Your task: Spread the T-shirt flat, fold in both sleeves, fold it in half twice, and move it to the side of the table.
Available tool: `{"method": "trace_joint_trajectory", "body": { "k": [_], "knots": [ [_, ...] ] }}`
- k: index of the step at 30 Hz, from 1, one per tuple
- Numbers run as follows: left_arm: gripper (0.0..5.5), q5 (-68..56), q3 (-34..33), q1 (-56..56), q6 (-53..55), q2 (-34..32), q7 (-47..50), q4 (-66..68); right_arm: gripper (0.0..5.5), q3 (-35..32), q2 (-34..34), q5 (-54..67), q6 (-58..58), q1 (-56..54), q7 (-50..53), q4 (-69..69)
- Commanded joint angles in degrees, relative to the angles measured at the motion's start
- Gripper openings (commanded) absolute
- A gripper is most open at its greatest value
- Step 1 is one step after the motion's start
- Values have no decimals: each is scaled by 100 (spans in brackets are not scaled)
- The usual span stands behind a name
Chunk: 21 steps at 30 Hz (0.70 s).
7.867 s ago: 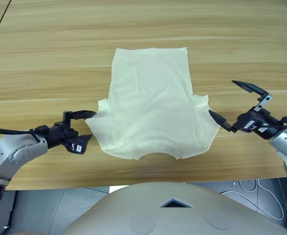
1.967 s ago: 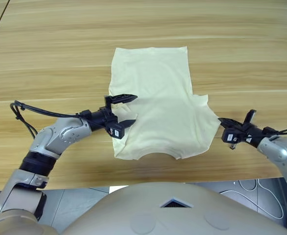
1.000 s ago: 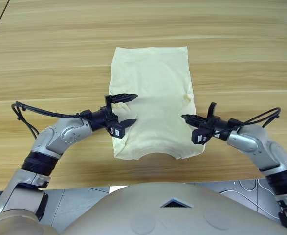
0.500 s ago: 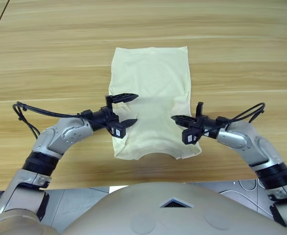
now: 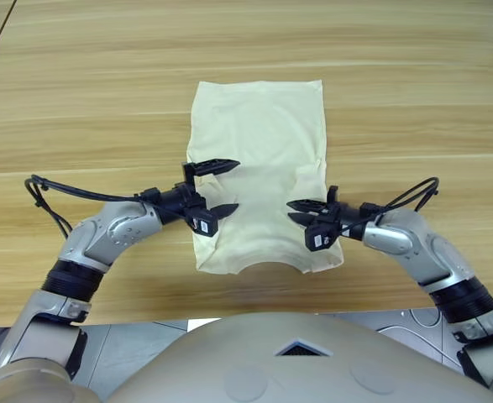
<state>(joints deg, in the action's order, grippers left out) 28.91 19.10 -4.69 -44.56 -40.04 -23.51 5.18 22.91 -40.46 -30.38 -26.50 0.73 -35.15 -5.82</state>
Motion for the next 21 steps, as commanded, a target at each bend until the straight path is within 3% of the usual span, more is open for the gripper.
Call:
{"method": "trace_joint_trajectory", "body": {
  "k": [1,4,9,12,15,21],
  "knots": [
    [540,-485,35,8,97,-9,-296,-182,190,-73,-29,325,140,85,-188,-201],
    [540,-834,32,96,118,-75,-489,-332,242,-152,-21,800,147,194,-294,-506],
    [540,-1949,-73,636,121,-801,-1227,-897,318,-1409,-506,2188,146,461,-312,-1164],
    [540,-2260,-552,1159,128,-1444,-1448,-1051,366,-2226,-1137,1950,-1,900,-344,-904],
    [540,-1791,-1151,1841,180,-1969,-1389,-922,421,-2729,-1824,1498,-352,1840,-519,-560],
    [540,-1484,-1615,2962,55,-2294,-1426,-1150,506,-2696,-2130,1411,-1000,3066,-815,-701]
  ]
}}
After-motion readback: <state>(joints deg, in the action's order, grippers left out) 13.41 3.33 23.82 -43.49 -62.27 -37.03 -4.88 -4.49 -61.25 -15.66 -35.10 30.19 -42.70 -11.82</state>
